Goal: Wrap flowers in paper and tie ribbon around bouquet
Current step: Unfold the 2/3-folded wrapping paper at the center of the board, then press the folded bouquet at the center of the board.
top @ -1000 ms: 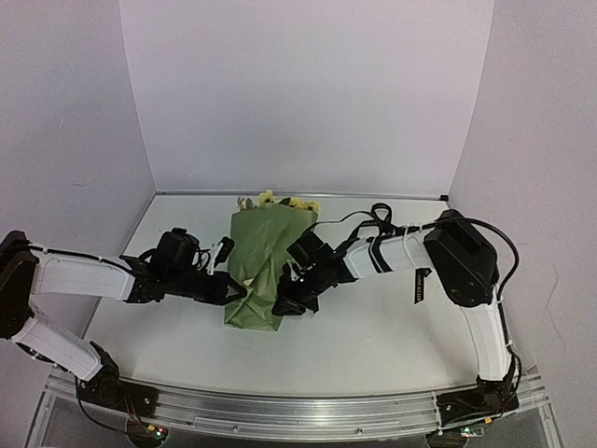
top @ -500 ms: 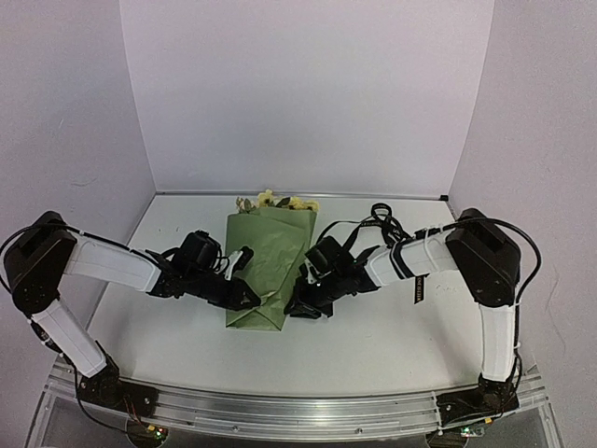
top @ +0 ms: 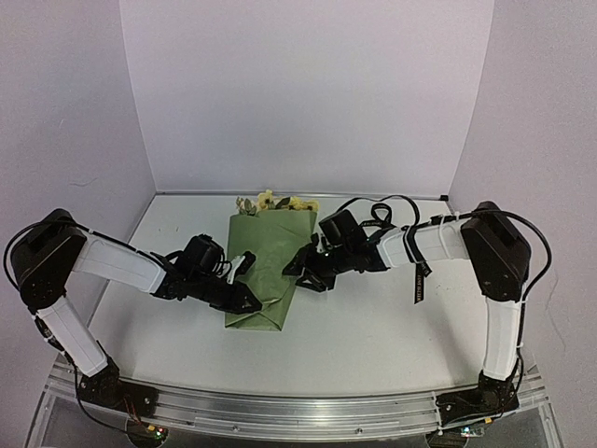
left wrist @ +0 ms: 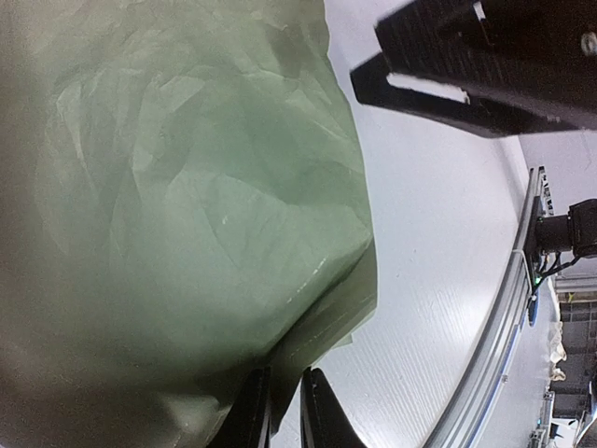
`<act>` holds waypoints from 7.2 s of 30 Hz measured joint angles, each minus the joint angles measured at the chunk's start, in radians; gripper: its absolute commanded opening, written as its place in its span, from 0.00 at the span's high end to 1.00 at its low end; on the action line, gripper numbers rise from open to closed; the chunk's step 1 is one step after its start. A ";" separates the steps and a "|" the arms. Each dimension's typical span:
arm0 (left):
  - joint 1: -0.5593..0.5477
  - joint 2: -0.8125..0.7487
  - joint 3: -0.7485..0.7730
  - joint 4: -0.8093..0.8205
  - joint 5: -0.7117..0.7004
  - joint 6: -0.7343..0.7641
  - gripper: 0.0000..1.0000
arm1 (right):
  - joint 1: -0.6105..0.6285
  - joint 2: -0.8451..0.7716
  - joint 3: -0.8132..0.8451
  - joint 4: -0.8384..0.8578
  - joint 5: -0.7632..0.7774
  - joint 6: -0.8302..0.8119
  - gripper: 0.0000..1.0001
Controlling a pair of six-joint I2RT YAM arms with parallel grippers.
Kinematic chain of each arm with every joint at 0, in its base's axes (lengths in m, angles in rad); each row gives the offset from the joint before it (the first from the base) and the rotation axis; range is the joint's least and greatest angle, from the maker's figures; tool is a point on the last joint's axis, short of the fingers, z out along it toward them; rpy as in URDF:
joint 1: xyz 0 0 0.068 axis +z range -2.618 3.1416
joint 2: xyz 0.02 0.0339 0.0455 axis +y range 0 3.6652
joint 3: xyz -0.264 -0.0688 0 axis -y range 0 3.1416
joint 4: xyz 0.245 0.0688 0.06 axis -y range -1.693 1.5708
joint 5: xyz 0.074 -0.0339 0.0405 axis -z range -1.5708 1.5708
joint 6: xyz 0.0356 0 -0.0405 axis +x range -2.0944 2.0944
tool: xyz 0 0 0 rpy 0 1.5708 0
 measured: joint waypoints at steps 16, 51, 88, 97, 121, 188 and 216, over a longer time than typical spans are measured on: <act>0.000 0.001 0.000 0.007 0.007 0.000 0.88 | -0.013 0.119 0.062 0.058 0.018 0.081 0.49; 0.000 -0.101 -0.140 0.066 -0.038 -0.186 0.92 | -0.018 0.157 0.163 0.016 -0.006 -0.028 1.00; 0.029 0.017 -0.056 0.030 -0.108 -0.260 0.96 | -0.048 0.155 0.111 -0.088 0.013 -0.189 1.00; 0.013 0.071 -0.055 0.063 -0.062 -0.262 0.98 | -0.053 0.123 0.111 -0.137 0.007 -0.209 0.86; 0.012 0.075 -0.055 0.066 -0.035 -0.261 0.97 | 0.086 0.001 0.182 -0.335 -0.065 -0.239 0.78; 0.371 0.419 0.448 -0.124 0.055 -0.332 0.91 | 0.111 0.178 0.123 -0.155 -0.110 -0.133 0.87; 0.589 0.876 1.292 -0.415 0.198 -0.252 0.71 | 0.083 0.176 0.125 -0.150 -0.120 -0.100 0.81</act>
